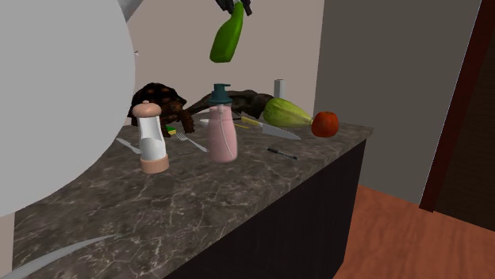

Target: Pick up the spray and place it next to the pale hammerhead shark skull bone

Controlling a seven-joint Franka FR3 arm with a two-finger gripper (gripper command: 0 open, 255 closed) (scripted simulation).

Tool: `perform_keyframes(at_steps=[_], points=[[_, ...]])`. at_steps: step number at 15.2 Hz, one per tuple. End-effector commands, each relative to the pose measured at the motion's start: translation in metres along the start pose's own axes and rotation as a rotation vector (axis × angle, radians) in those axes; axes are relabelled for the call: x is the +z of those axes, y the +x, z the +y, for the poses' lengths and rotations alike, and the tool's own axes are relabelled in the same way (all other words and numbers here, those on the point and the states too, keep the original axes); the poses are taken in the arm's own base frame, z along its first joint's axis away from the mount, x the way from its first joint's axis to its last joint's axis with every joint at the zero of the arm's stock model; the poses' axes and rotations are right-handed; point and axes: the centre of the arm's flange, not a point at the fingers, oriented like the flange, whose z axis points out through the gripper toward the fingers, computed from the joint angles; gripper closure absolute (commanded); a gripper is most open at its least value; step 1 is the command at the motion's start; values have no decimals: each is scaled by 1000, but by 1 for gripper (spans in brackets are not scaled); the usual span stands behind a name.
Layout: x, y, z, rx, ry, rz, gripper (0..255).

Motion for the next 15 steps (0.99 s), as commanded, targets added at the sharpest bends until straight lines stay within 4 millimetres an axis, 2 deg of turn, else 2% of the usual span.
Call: perform_keyframes(at_steps=[1, 15], points=[[10, 4, -4, 0, -5, 0, 255], [73, -31, -19, 0, -5, 0, 255]])
